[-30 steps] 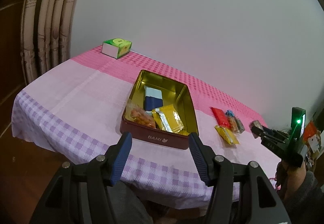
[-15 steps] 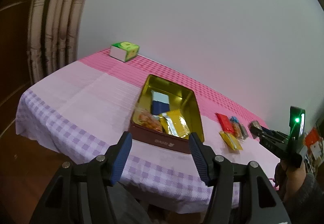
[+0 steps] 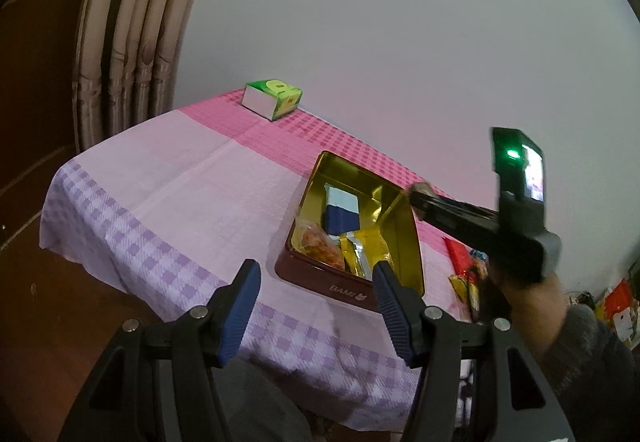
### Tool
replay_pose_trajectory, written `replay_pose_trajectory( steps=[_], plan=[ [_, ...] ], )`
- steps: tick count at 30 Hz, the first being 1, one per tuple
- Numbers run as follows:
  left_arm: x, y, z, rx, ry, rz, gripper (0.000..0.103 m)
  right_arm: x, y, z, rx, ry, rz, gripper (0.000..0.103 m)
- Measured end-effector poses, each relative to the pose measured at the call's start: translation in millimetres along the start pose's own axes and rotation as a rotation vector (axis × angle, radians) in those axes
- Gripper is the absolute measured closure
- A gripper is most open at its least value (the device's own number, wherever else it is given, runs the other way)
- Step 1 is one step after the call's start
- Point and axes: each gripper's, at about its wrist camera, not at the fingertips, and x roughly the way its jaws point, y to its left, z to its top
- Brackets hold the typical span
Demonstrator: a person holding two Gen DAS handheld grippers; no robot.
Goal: Organize snacks
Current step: 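Carry the brown square packet with the right gripper into the tin and release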
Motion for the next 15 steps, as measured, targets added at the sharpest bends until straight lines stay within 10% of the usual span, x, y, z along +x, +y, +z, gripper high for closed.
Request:
replay_pose_trajectory(
  steps=[15],
  plan=[
    [11,13,4,-0.057,0.037,-0.01,0.044,96,-12,21,0.053,0.159,-0.022,0.076]
  ],
)
